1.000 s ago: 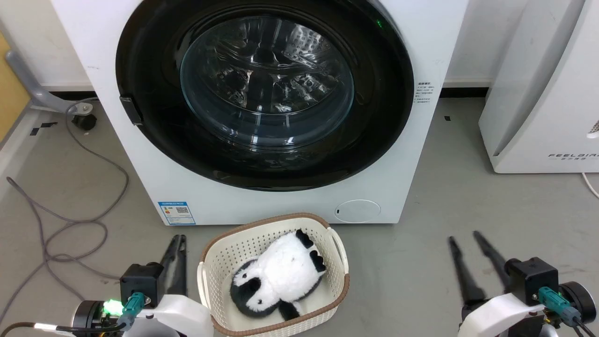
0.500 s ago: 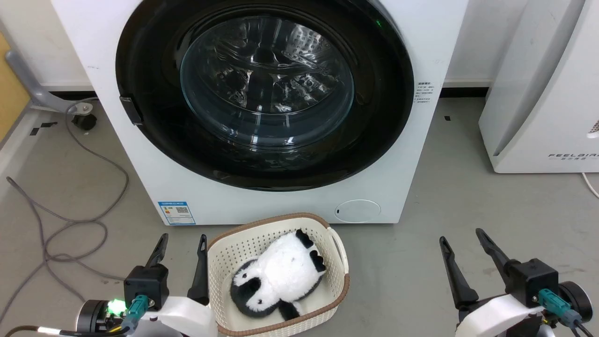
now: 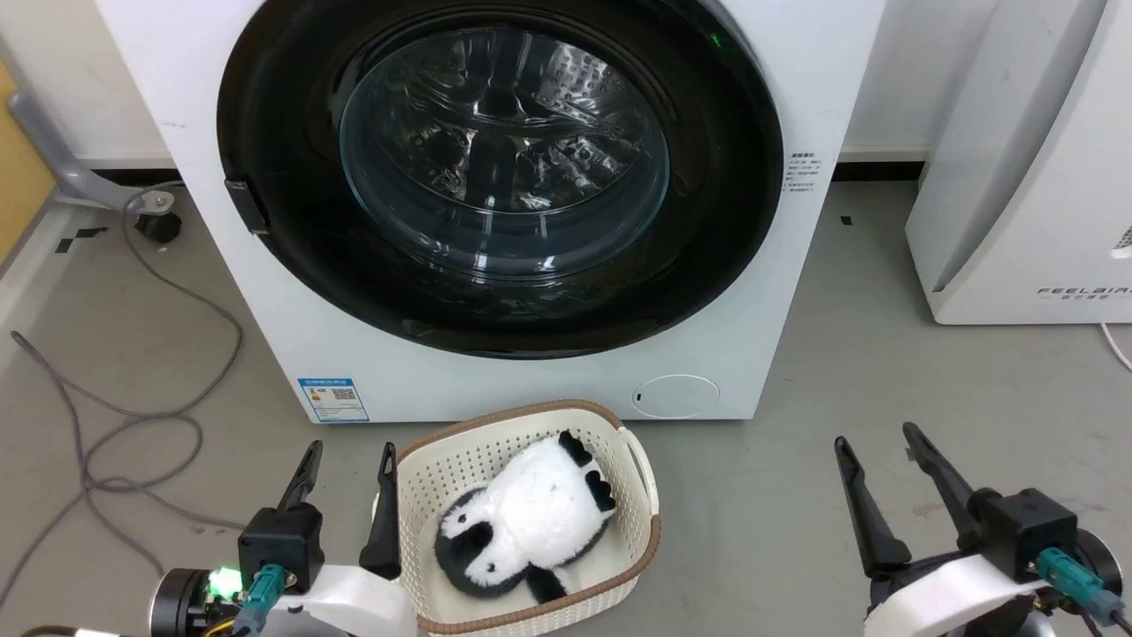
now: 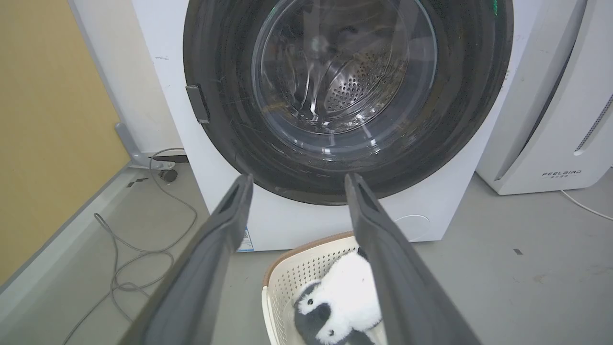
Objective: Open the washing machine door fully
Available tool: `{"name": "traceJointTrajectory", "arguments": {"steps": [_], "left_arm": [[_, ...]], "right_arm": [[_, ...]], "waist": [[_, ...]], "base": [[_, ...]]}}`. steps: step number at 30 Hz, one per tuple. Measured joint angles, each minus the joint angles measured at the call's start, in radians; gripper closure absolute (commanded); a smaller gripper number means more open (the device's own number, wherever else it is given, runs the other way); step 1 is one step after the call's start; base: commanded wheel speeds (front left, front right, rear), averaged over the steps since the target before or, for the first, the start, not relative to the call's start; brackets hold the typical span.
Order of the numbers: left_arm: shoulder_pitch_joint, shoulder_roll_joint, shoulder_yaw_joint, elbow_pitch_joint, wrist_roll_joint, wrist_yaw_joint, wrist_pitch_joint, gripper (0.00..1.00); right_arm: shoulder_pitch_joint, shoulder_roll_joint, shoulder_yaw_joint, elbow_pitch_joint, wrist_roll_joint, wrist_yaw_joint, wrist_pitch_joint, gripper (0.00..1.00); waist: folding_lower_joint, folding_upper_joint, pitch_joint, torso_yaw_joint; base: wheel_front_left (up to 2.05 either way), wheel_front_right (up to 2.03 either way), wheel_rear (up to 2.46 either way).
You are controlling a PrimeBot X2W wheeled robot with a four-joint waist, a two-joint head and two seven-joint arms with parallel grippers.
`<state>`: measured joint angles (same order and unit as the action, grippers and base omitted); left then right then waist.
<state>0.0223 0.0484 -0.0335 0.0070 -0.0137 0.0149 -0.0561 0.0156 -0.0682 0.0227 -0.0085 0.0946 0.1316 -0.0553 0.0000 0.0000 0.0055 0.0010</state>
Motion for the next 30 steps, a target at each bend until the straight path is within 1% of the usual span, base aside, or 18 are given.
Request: {"name": "traceJointTrajectory", "arguments": {"steps": [3, 4, 15, 21, 30], "left_arm": [[0.0, 0.0, -0.006, 0.0, -0.002, 0.001, -0.007, 0.0], [0.0, 0.0, -0.011, -0.001, -0.007, 0.001, -0.013, 0.0], [0.0, 0.0, -0.026, -0.005, -0.015, 0.009, -0.034, 0.0], [-0.001, 0.0, -0.036, -0.009, -0.015, 0.009, -0.048, 0.0], [-0.007, 0.0, -0.051, -0.013, -0.016, 0.01, -0.067, 0.0]], "right_arm": [[-0.002, -0.007, -0.001, -0.005, 0.022, 0.0, -0.001, 0.0], [-0.009, -0.016, -0.003, -0.01, 0.055, 0.0, -0.001, 0.0], [-0.088, -0.047, -0.035, -0.019, 0.162, 0.0, 0.003, 0.0], [-0.151, -0.066, -0.061, -0.016, 0.23, 0.0, 0.012, 0.0], [-0.245, -0.096, -0.072, 0.007, 0.313, 0.0, 0.034, 0.0]], "waist": [[0.0, 0.0, 0.005, 0.0], [0.0, 0.0, 0.012, 0.0], [0.0, 0.0, 0.044, 0.007], [0.0, 0.0, 0.068, 0.015], [0.0, 0.0, 0.104, 0.029]], "base": [[0.0, 0.0, 0.0], [0.0, 0.0, 0.0], [0.0, 0.0, 0.0], [0.0, 0.0, 0.0], [0.0, 0.0, 0.0]]}}
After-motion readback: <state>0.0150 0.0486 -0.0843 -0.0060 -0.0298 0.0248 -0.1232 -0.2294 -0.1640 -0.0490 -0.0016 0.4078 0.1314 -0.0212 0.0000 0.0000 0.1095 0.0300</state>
